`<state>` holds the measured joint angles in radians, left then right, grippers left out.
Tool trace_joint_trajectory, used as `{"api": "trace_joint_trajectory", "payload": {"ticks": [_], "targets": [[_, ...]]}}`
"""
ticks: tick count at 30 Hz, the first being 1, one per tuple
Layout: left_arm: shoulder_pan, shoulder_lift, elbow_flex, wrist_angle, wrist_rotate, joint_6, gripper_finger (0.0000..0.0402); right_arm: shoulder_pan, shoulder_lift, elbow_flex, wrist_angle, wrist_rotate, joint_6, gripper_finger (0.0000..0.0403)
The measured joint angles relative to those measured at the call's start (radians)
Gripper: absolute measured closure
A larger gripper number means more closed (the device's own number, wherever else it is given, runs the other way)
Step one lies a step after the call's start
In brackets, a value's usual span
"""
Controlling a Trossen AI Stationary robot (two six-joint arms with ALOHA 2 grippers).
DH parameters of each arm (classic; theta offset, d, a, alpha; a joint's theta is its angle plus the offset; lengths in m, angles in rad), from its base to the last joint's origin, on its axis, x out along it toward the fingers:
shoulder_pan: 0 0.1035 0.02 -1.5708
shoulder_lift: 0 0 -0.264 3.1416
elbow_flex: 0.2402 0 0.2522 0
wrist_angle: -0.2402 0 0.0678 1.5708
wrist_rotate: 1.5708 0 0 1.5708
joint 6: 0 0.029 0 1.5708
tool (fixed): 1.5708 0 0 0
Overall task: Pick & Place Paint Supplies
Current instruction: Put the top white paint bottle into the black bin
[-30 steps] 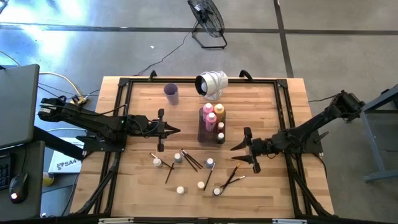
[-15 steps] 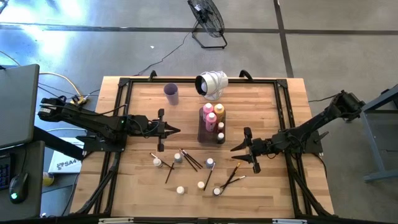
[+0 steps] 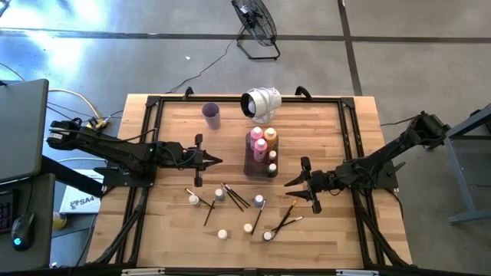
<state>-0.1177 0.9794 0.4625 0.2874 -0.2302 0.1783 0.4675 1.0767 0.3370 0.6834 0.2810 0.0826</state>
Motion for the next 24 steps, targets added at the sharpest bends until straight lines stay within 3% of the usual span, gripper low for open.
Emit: {"api": "trace_joint_trajectory", "payload": {"ticks": [8,15,24], "targets": [[0.0,0.0,0.0,0.0,0.0,0.0,0.0402,0.0,0.033,0.0,0.001,0.0,0.0,0.0293],[0.0,0.0,0.0,0.0,0.0,0.0,0.0402,0.0,0.14,0.0,0.014,0.0,0.004,0.0294],[0.0,0.0,0.0,0.0,0.0,0.0,0.0402,0.0,0.188,0.0,0.062,0.0,0.004,0.0321]]}}
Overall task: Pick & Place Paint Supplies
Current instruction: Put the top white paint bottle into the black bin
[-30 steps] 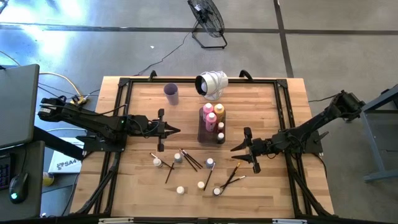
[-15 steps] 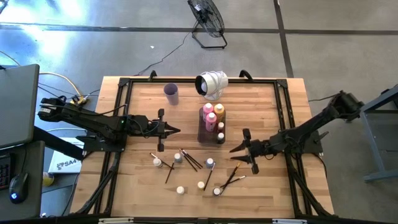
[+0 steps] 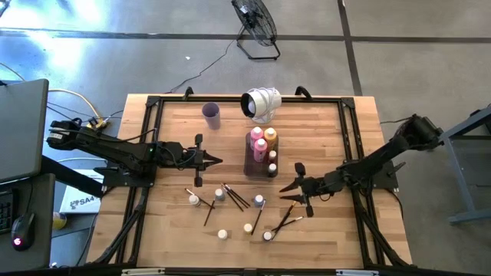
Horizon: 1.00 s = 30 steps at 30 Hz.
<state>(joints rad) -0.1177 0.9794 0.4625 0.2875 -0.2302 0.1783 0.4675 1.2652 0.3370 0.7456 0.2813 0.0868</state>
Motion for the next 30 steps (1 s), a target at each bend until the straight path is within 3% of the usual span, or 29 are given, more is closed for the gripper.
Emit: {"api": "trace_joint_trajectory", "payload": {"ticks": [8,30], "targets": [[0.0,0.0,0.0,0.0,0.0,0.0,0.0402,0.0,0.0,0.0,0.0,0.0,0.0,0.0338],[0.0,0.0,0.0,0.0,0.0,0.0,0.0402,0.0,0.0,0.0,0.026,0.0,0.0,0.0339]]}}
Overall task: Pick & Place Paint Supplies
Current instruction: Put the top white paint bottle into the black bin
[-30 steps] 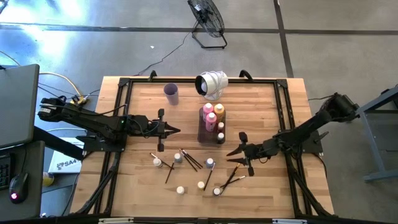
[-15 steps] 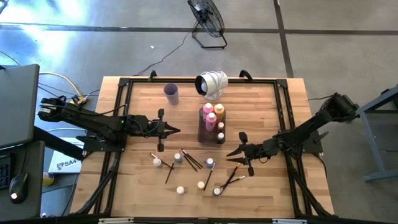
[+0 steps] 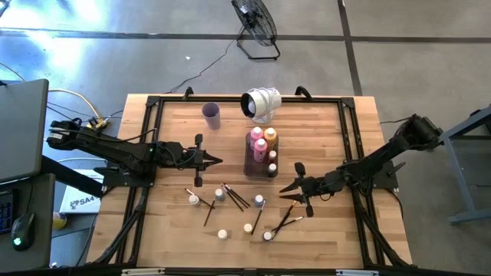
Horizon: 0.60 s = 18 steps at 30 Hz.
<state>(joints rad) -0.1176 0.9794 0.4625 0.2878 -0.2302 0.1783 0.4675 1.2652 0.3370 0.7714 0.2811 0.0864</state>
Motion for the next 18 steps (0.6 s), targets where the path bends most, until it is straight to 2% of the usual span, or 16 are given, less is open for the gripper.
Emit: {"api": "trace_joint_trajectory", "payload": {"ticks": [18], "targets": [[0.0,0.0,0.0,0.001,0.0,0.008,0.0402,0.004,0.0,0.0,0.019,0.004,0.041,0.0339]]}}
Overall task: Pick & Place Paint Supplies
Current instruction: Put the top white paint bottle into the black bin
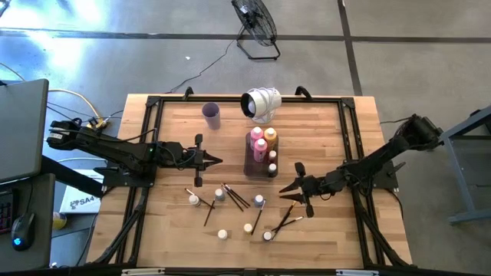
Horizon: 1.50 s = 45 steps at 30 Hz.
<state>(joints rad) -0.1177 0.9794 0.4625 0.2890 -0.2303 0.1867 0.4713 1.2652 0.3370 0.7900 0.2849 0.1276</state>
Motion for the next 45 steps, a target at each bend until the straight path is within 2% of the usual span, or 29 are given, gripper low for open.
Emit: {"api": "trace_joint_trajectory", "payload": {"ticks": [3,5,7,10,13,19,23,26,29,31,39,41,45], "targets": [[0.0,0.0,0.0,0.006,0.0,-0.048,0.0402,0.0,0.0,0.0,0.001,0.004,0.0,0.0339],[0.0,0.0,0.0,0.022,0.01,-0.178,0.0402,0.0,-0.001,0.0,0.02,0.011,0.007,0.0339],[-0.001,0.0,0.0,0.021,0.069,-0.266,0.0402,0.0,-0.01,0.0,0.041,0.012,0.049,0.0339],[-0.027,-0.016,0.0,0.026,0.206,-0.217,0.0402,0.0,-0.036,0.0,0.053,0.0,0.108,0.0339],[-0.077,-0.043,0.0,0.027,0.255,-0.115,0.0402,0.0,-0.056,0.0,0.039,-0.002,0.137,0.0339],[-0.232,-0.164,0.0,-0.021,0.22,-0.078,0.0402,0.0,-0.058,0.0,0.037,0.013,0.142,0.0339],[-0.346,-0.301,0.0,-0.18,0.071,-0.06,0.0402,0.0,-0.058,0.0,0.037,0.053,0.133,0.0339],[-0.408,-0.393,0.001,-0.327,-0.01,-0.12,0.0402,0.0,-0.058,0.0,0.037,0.082,0.119,0.0339],[-0.456,-0.415,0.001,-0.389,-0.048,-0.219,0.0402,0.0,-0.058,0.0,0.036,0.087,0.099,0.0339],[-0.483,-0.409,0.001,-0.399,-0.067,-0.231,0.0402,0.0,-0.058,0.0,0.037,0.087,0.084,0.0339],[-0.533,-0.343,0.0,-0.404,-0.067,-0.28,0.0402,0.0,-0.058,0.0,0.035,0.075,0.084,0.0339],[-0.54,-0.319,0.0,-0.403,-0.018,-0.292,0.0402,0.0,-0.058,0.0,0.034,0.075,0.085,0.0339],[-0.537,-0.281,0.0,-0.393,0.148,-0.295,0.0402,0.0,-0.058,0.0,0.029,0.075,0.085,0.0339]]}}
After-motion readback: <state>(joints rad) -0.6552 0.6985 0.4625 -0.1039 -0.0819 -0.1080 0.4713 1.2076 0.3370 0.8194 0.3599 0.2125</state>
